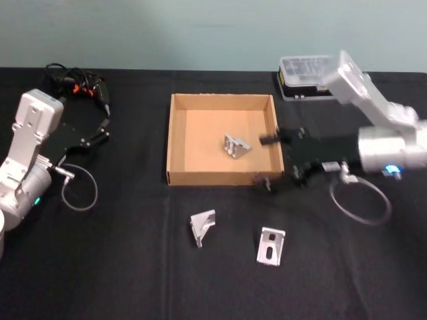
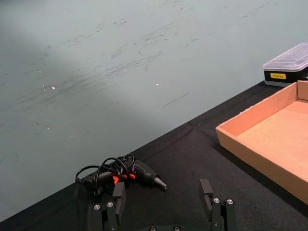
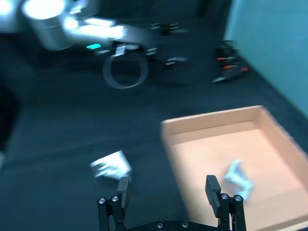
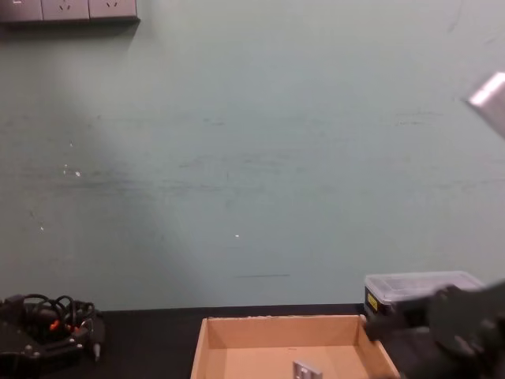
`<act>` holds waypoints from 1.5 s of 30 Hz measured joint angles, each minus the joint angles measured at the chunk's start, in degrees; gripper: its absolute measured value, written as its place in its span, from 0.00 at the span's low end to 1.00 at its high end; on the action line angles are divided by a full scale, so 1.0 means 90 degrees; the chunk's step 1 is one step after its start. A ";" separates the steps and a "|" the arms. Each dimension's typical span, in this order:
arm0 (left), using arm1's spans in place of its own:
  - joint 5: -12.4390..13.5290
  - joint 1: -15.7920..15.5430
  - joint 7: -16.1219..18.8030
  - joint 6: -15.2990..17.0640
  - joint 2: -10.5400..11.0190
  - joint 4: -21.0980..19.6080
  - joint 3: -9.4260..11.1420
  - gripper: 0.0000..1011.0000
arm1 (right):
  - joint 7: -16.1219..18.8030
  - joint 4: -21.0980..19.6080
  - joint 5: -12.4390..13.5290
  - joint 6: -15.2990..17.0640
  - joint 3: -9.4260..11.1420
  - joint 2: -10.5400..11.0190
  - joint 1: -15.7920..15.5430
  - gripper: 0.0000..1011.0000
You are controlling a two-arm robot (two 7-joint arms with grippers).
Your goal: Use one hand to pick up the angle iron from the table and place it into the box.
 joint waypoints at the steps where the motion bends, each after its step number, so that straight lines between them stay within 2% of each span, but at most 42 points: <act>1: 0.0000 0.0000 0.0000 0.0000 0.0000 0.0000 0.0000 0.99 | 0.0082 -0.0038 0.0022 -0.0052 -0.0016 0.0071 -0.0030 0.99; 4: 0.0000 0.0000 0.0000 0.0000 0.0000 0.0000 0.0000 0.99 | 0.0467 -0.0236 0.0137 -0.0291 -0.0102 0.0433 -0.0191 0.99; 9: 0.0000 0.0000 0.0000 0.0000 0.0000 0.0000 0.0000 0.99 | 0.0760 -0.0386 0.0223 -0.0454 -0.0205 0.0755 -0.0326 0.99; 12: 0.0000 0.0000 0.0000 0.0000 0.0000 0.0000 0.0000 0.99 | 0.0853 -0.0463 0.0231 -0.0503 -0.0292 0.0905 -0.0387 0.99; 17: 0.0000 0.0000 -0.0001 0.0000 0.0000 0.0000 0.0000 0.99 | 0.0879 -0.0523 0.0178 -0.0469 -0.0460 0.1027 -0.0420 0.99; 21: 0.0000 0.0000 0.0000 0.0000 0.0000 0.0000 0.0000 0.99 | 0.0863 -0.0529 0.0021 -0.0262 -0.0659 0.0990 -0.0350 0.99; 23: 0.0000 0.0000 0.0000 0.0000 0.0000 0.0000 0.0000 0.99 | 0.0797 -0.0507 -0.0141 -0.0076 -0.0818 0.0896 -0.0252 0.99; 30: 0.0000 0.0000 0.0000 0.0000 0.0000 0.0000 0.0000 0.99 | 0.0429 -0.0506 -0.0489 0.0196 -0.1037 0.0658 -0.0087 0.99; 39: 0.0000 0.0000 0.0000 0.0000 0.0000 0.0000 0.0000 0.99 | 0.0220 -0.0390 -0.0751 0.0597 -0.1198 0.0437 0.0090 0.99; 45: 0.0000 0.0000 0.0000 0.0000 0.0000 0.0000 0.0000 0.99 | 0.0218 -0.0318 -0.0816 0.0760 -0.1266 0.0374 0.0170 0.99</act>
